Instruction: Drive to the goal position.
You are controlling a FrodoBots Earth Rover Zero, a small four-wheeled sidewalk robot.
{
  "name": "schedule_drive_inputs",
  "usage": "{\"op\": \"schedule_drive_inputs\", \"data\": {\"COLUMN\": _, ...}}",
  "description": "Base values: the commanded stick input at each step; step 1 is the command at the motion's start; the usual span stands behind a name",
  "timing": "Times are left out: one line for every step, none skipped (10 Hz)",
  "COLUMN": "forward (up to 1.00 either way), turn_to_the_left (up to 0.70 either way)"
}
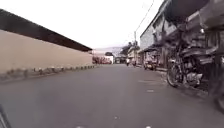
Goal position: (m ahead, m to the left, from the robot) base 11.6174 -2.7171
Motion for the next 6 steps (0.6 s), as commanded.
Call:
{"op": "schedule_drive_inputs", "data": {"forward": 1.00, "turn_to_the_left": -0.03}}
{"op": "schedule_drive_inputs", "data": {"forward": 1.00, "turn_to_the_left": -0.07}}
{"op": "schedule_drive_inputs", "data": {"forward": 1.00, "turn_to_the_left": -0.12}}
{"op": "schedule_drive_inputs", "data": {"forward": 1.00, "turn_to_the_left": -0.03}}
{"op": "schedule_drive_inputs", "data": {"forward": 1.00, "turn_to_the_left": 0.00}}
{"op": "schedule_drive_inputs", "data": {"forward": 1.00, "turn_to_the_left": 0.00}}
